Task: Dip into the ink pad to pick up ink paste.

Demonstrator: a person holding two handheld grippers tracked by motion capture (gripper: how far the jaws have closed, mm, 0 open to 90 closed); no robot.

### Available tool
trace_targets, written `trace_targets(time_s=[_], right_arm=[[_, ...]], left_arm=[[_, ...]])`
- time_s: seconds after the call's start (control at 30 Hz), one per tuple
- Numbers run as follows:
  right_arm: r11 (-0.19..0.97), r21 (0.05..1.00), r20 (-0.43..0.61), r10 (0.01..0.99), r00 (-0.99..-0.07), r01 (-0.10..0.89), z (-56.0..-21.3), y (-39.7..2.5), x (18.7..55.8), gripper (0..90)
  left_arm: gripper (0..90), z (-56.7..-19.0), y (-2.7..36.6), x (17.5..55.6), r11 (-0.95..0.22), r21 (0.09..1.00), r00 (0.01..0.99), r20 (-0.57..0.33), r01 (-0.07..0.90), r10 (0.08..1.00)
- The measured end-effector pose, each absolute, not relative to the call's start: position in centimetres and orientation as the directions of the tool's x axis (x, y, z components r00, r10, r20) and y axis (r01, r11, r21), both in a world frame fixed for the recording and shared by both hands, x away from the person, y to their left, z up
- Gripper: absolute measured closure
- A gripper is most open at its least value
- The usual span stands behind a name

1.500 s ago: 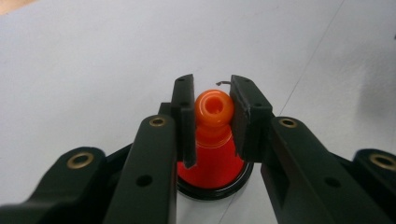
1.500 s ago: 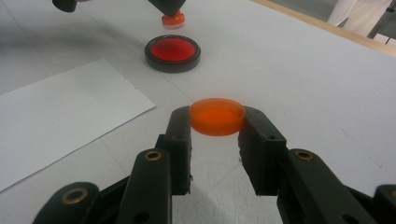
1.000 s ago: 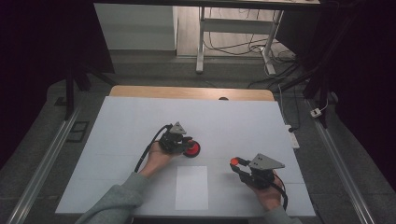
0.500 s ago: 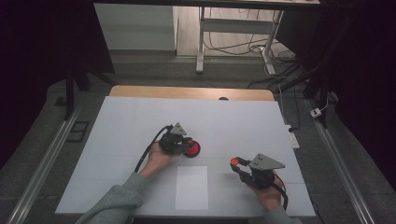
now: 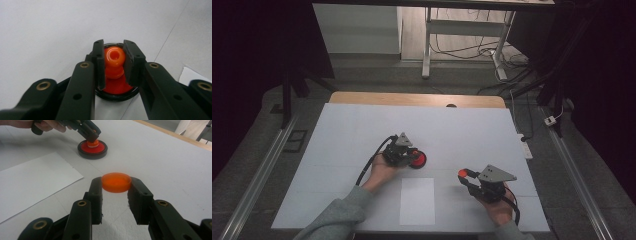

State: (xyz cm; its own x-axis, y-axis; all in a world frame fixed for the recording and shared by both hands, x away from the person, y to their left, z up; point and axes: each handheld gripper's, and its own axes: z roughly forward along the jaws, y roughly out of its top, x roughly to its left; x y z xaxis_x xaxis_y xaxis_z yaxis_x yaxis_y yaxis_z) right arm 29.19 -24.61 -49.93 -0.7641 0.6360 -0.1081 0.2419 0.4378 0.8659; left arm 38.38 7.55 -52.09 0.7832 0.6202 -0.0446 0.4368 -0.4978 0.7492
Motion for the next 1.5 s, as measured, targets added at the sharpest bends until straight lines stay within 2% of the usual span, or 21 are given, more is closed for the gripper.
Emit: trace_targets(time_s=[1.5], right_arm=[[0.434, 0.870, -0.112, 0.637, -0.763, 0.235, -49.70, -24.73, 29.22, 64.4]], left_arm=[[72.3, -52.34, 7.72, 38.31, -0.484, 0.766, 0.788, -0.048, 0.424, 0.614]])
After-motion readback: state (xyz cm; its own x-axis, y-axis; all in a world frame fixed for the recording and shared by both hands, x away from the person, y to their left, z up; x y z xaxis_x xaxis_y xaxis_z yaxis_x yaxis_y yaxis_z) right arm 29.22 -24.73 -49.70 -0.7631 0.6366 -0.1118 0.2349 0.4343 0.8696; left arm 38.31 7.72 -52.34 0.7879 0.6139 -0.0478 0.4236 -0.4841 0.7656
